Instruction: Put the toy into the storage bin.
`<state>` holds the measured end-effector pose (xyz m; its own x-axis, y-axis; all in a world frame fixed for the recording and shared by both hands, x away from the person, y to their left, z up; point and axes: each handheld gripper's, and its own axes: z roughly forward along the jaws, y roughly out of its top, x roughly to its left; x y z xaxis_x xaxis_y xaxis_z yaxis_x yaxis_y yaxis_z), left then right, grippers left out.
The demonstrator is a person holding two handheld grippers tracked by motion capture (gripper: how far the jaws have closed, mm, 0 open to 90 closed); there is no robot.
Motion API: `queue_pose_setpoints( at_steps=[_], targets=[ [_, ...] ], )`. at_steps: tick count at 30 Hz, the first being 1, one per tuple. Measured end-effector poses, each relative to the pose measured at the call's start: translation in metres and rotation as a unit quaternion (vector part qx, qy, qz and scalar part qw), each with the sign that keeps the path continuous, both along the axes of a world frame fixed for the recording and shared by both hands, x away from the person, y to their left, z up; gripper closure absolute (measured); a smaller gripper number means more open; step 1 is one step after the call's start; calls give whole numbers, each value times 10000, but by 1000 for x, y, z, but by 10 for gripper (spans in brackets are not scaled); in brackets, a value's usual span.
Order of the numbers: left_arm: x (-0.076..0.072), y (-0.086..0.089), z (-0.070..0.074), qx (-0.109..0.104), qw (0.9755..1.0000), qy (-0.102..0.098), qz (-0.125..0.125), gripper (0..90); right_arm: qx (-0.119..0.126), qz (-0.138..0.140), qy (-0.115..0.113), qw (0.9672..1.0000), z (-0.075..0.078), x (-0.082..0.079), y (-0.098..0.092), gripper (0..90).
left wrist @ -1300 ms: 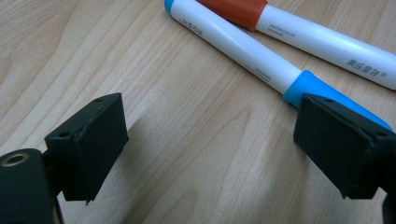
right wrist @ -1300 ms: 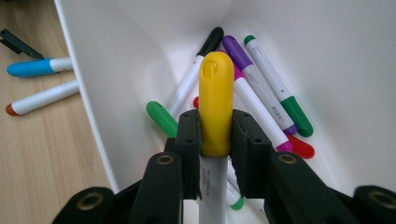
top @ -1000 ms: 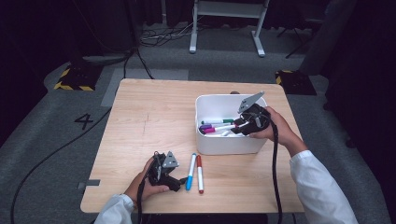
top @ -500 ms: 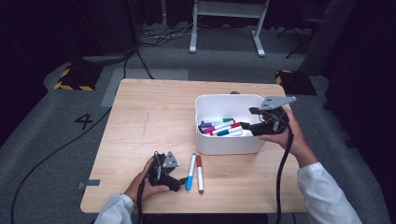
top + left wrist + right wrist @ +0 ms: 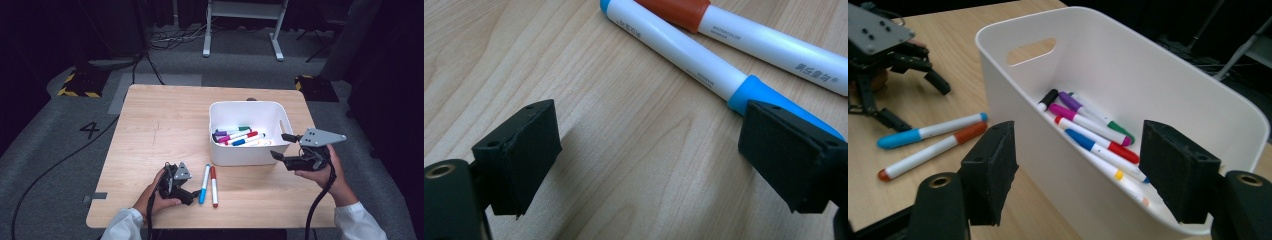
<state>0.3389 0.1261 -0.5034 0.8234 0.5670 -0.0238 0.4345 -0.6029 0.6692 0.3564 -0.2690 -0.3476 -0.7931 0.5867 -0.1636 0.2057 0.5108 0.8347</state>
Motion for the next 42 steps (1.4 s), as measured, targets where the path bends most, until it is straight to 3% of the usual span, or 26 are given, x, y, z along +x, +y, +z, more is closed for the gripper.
queue_pose_setpoints(
  at_steps=[7,11,14,17,21,28,30,33,39,42],
  targets=[
    [0,0,0,0,10000,-1,0,100,155,209,160,9995,-34,-20,8,323],
    [0,0,0,3,10000,-2,1,100,23,356,287,9990,-59,-23,28,323],
    [0,0,0,3,10000,-1,0,100,63,491,493,9976,-76,-21,44,324],
    [0,0,0,-1,10000,-3,0,100,149,694,810,9942,-93,-16,61,317],
    [0,0,0,4,10000,-2,1,100,102,788,1082,9909,-113,-8,85,318],
    [0,0,0,1,10000,-2,-3,100,-42,854,1031,9910,-128,-2,122,324],
    [0,0,0,3,10000,-1,-2,100,-11,909,1057,9902,-131,0,131,331],
    [0,0,0,-7,10000,-5,2,100,37,893,928,9917,-135,1,140,353],
    [0,0,0,2,10000,-2,4,100,-60,650,1023,9926,-145,9,152,384],
    [0,0,0,-3,10000,-1,2,100,-221,542,1048,9928,-150,12,155,405]
  ],
)
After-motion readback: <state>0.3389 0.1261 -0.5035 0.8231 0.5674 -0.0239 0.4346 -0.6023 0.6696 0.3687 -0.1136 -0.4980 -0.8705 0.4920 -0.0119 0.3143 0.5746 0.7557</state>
